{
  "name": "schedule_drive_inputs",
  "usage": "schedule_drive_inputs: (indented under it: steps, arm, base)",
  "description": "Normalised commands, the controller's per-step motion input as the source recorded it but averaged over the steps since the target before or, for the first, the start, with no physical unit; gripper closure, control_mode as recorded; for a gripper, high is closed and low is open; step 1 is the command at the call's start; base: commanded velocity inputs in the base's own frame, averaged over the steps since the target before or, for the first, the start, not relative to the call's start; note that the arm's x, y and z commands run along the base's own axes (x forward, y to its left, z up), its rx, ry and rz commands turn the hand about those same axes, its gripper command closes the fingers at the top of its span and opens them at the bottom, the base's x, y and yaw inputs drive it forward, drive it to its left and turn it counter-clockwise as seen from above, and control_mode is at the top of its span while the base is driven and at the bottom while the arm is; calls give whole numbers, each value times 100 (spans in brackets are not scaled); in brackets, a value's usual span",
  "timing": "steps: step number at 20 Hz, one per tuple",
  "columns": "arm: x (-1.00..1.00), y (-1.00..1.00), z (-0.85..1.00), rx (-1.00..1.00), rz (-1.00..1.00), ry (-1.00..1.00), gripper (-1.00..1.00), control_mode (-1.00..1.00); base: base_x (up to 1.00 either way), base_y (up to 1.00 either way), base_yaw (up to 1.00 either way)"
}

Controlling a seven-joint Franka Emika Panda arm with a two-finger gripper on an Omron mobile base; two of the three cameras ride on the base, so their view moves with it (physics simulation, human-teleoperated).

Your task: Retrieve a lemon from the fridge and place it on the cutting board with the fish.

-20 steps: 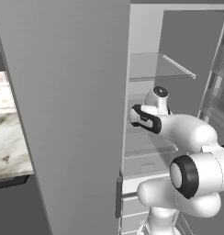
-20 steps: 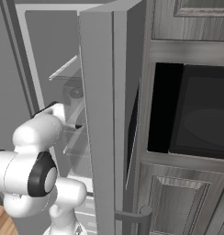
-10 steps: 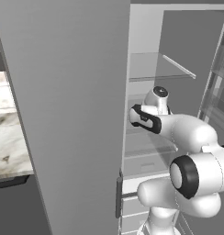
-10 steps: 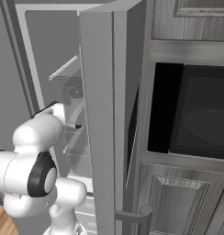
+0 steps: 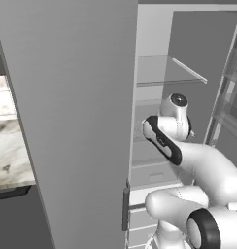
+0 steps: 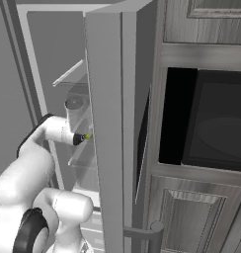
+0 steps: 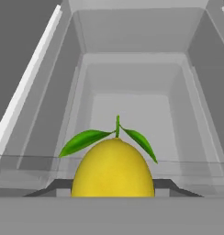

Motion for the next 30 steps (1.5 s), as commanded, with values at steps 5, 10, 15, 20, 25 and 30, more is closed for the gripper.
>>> schedule_drive_inputs:
  steps: [5,10,15,20,25,30]
  arm:
    - [-88,0,34,2,-9,0,100,-100]
    - [-78,0,54,3,-15,8,100,-100]
    - [-55,0,61,1,-16,17,100,-100]
    - [-50,0,54,4,-12,22,100,-100]
    - [-65,0,25,2,-3,22,100,-100]
    - [-76,0,0,0,1,2,100,-100]
  base:
    - [0,0,0]
    - [0,0,0]
    - [0,0,0]
    - [0,0,0]
    - [0,0,0]
    - [0,0,0]
